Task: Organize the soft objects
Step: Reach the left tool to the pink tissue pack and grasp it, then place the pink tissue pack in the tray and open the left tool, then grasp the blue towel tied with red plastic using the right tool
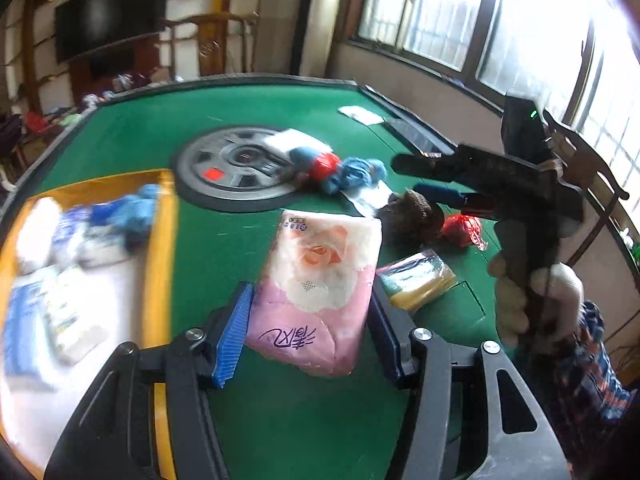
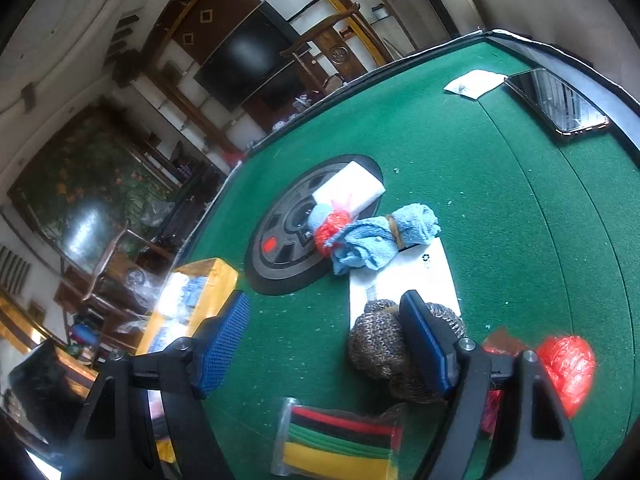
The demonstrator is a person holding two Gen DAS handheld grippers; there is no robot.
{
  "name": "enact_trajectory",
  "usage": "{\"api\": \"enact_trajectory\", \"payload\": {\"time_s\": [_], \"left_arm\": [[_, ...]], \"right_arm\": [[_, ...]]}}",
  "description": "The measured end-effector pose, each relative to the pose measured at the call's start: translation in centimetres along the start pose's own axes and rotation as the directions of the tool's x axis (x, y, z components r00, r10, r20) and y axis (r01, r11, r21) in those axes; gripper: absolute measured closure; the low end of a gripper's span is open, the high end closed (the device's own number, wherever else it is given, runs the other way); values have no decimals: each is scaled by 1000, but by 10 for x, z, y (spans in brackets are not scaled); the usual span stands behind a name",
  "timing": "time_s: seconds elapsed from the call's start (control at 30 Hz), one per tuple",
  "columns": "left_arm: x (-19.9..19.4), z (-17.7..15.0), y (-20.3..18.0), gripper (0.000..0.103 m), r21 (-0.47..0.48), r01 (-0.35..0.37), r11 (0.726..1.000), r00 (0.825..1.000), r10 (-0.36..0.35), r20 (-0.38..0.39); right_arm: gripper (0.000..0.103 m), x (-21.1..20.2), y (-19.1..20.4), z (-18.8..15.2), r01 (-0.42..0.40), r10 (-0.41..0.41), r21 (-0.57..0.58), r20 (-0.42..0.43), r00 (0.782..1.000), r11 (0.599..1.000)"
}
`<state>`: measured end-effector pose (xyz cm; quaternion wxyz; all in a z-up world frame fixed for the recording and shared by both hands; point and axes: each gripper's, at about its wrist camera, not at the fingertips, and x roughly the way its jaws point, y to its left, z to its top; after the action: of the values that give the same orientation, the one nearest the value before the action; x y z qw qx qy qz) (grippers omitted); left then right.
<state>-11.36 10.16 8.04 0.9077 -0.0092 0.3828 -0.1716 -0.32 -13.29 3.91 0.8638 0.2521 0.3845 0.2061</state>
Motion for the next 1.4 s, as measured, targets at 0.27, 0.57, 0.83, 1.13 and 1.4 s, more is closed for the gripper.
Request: {"api": "enact_trajectory", "payload": {"time_s": [0.27,0.57,0.83,1.13,1.4], "left_arm": [[-50,-33,82,48,-162,-124,979,990,132,42],[-36,-63,135,48,-346,-114,931,993,101,-56],[11,-20,131,41,-318,-138,938,988,108,-110],[-58,-45,122,30,-390,-50,920,996,74,47],[-85,-55,137,29,-418,-4,909,989,65,132]], "right_arm": [[30,-7,-5,-1,70,-70,5,45,997,998],[30,-4,-1,-1,133,-133,-11,62,989,991],[30,-6,0,-1,135,-133,-22,66,989,991],[30,-17,6,5,90,-91,9,74,993,996],[30,55,81,49,252,-295,-307,-102,950,918]]}}
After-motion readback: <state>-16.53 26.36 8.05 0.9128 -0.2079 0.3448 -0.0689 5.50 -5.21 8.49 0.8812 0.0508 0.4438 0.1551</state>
